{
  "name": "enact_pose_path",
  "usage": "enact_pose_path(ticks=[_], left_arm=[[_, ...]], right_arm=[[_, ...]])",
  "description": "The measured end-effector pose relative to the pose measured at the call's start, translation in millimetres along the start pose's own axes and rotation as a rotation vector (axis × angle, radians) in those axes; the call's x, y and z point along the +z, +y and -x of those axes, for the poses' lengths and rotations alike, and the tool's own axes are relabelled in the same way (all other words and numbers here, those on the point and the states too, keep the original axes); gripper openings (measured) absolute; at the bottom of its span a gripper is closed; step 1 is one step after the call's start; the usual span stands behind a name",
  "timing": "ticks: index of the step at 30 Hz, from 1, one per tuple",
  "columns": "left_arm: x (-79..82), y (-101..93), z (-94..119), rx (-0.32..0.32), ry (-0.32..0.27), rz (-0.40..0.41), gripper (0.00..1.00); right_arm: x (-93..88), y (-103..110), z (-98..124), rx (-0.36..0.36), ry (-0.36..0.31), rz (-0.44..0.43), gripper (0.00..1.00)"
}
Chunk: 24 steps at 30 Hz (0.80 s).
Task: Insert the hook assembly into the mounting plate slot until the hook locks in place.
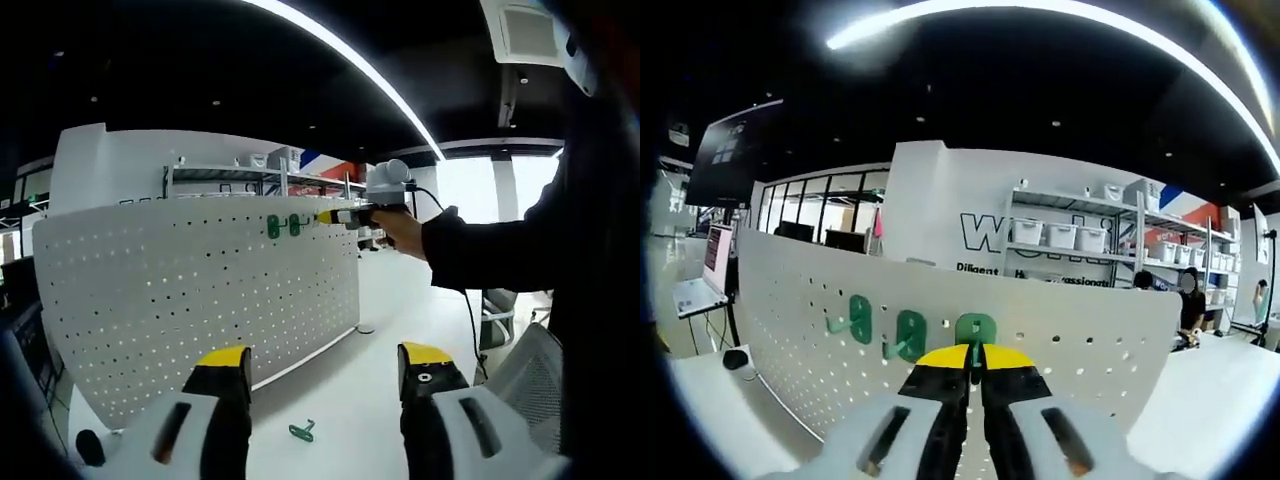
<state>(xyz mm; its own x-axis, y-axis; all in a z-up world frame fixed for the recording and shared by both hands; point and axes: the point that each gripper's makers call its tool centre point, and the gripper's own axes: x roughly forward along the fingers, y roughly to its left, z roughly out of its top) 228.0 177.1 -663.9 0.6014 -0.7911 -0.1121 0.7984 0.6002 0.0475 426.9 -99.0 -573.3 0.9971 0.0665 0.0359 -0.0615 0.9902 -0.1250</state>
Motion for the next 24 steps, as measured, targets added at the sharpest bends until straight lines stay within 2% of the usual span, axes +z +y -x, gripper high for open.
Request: enact_pose_path(ticks=[14,24], left_arm=[[-2.8,2.4,0.6,-0.002,0.005,0.009,0.6],[-2.0,6.4,3.5,0.002,0.003,0.006,0.6]], right_arm=[[-3.5,-3.3,-7.7,-0.005,0.014,-0.014,0.0],[-7.2,0.6,-5.4,-0.022,0.012,-0.017,0.0]])
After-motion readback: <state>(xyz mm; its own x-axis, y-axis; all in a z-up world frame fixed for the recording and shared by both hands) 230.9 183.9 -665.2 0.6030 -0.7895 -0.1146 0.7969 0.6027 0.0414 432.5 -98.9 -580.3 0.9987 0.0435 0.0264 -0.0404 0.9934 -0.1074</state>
